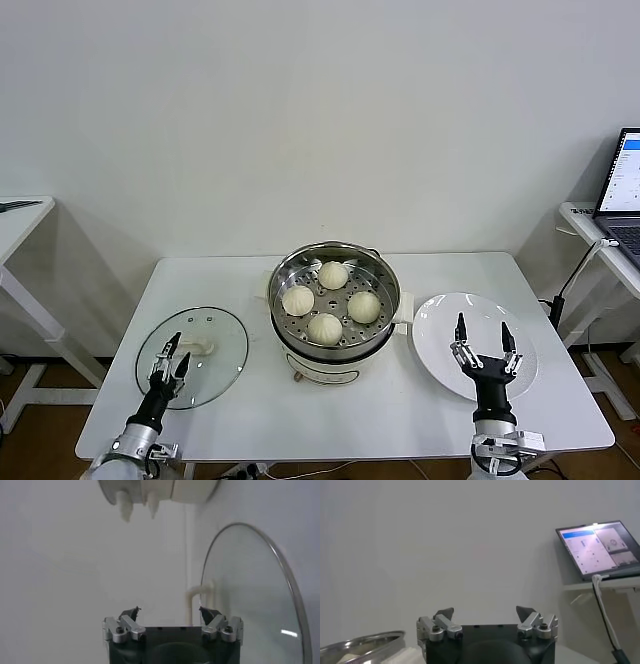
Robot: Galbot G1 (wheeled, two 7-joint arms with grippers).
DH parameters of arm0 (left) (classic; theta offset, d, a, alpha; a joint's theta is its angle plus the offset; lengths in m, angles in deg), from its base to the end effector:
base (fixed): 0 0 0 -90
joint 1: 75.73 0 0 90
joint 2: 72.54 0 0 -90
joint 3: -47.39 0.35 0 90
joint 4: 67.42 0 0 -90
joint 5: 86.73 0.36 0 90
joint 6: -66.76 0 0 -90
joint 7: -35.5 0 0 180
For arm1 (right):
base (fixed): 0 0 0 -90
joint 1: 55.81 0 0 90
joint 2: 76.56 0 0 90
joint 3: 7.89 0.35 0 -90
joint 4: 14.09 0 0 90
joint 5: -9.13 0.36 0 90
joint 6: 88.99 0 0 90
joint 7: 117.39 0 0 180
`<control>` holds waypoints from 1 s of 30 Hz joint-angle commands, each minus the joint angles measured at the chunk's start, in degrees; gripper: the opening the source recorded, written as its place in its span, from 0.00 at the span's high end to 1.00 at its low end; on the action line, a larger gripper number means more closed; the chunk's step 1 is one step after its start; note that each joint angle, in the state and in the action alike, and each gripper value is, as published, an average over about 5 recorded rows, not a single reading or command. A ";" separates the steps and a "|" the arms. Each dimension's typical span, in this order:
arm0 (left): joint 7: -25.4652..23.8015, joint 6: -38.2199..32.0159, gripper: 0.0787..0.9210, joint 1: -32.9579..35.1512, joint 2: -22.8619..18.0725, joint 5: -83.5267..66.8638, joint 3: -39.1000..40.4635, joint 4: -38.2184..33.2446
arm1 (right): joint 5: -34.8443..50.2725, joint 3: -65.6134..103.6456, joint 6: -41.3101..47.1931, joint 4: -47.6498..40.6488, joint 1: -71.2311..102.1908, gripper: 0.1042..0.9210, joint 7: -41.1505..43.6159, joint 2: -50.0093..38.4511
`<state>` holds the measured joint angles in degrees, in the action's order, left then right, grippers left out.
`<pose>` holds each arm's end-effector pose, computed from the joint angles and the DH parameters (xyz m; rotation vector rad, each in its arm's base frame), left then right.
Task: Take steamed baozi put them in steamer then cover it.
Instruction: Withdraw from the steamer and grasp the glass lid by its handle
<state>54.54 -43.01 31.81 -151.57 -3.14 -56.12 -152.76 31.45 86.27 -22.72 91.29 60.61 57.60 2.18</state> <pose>0.2253 0.1545 -0.4449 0.1559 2.1475 2.2052 0.2012 -0.0744 -0.3732 0.2285 2.8976 0.2608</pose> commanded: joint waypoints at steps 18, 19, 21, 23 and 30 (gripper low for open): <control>0.01 2.06 0.12 -9.35 -0.59 3.22 1.03 8.14 | -1.57 0.19 -1.40 -0.48 0.62 0.12 0.05 0.45; 0.04 2.02 0.12 -9.49 -0.64 3.21 1.03 8.41 | -1.65 0.19 -1.47 -0.49 0.65 0.12 0.05 0.48; 0.09 1.87 0.12 -9.69 -0.70 3.21 1.01 8.89 | -1.77 0.19 -1.62 -0.54 0.70 0.12 0.05 0.54; 0.16 1.80 0.12 -9.82 -0.76 3.21 1.06 9.32 | -1.89 0.18 -1.78 -0.66 0.75 0.12 0.05 0.59; 0.74 1.79 0.21 -10.49 -1.27 3.98 1.00 11.56 | -2.64 -0.05 -2.59 -1.33 0.85 0.12 0.02 0.79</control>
<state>54.86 -41.26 22.43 -152.65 0.10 -55.02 -143.85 29.11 86.30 -24.99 90.15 61.38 57.64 2.87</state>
